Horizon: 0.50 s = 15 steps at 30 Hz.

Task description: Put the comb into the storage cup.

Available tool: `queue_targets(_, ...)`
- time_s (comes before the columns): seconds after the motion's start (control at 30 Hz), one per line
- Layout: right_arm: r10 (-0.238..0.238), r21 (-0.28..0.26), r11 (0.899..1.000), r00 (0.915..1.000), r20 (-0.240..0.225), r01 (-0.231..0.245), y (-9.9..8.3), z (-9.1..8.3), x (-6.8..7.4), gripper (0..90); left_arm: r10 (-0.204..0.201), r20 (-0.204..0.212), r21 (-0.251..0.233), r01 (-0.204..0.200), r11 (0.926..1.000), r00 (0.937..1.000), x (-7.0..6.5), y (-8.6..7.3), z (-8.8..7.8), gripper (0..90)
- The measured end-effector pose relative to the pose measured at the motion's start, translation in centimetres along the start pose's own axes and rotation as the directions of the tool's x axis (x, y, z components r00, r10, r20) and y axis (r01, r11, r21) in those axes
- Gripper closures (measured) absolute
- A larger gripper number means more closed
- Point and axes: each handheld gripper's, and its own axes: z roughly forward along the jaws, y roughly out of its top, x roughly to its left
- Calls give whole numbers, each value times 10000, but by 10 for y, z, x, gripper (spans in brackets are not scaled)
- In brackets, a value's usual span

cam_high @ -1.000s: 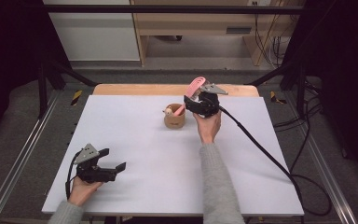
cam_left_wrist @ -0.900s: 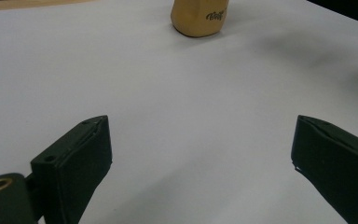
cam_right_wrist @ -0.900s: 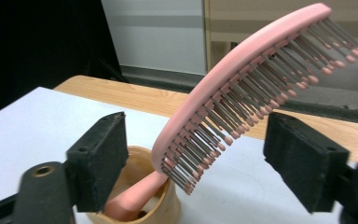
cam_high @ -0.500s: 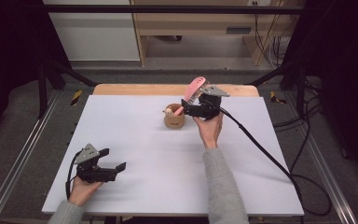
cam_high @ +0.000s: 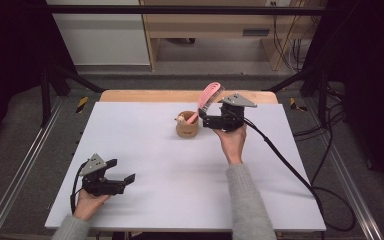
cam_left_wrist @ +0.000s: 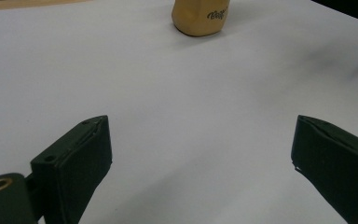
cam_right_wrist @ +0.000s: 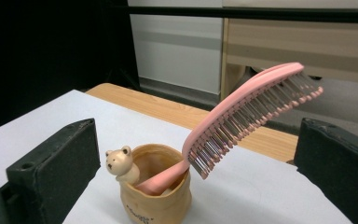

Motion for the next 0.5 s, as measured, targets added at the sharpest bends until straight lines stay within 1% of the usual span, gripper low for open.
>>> queue_targets(0.07, -53, -62, 10000, 9999, -152, 52, 1, -6, -1, 3, 4, 4, 2, -4, 10000, 10000, 0, 0, 0, 50)
queue_targets(0.17, -162, 29, 9999, 9994, -311, 163, 2, -13, -1, 2, -17, -7, -4, 17, 10000, 10000, 0, 0, 0, 49)
queue_targets(0.33, -268, 54, 9996, 9967, -762, 273, 0, -23, -2, 2, -19, -12, 12, 19, 10000, 10000, 0, 0, 1, 49)
queue_targets(0.43, -639, -30, 9980, 9935, -937, 639, -4, -31, -1, 2, -27, -18, 9, 27, 10000, 10000, 0, 0, 1, 49)
queue_targets(0.47, -665, -18, 9978, 9936, -916, 667, -5, -32, -1, 2, -30, -21, 15, 30, 10000, 10000, 0, 0, 1, 49)
queue_targets(0.5, -672, -41, 9977, 9920, -1073, 672, -7, -36, -1, 2, -32, -25, 9, 32, 10000, 10000, 0, 0, 0, 49)
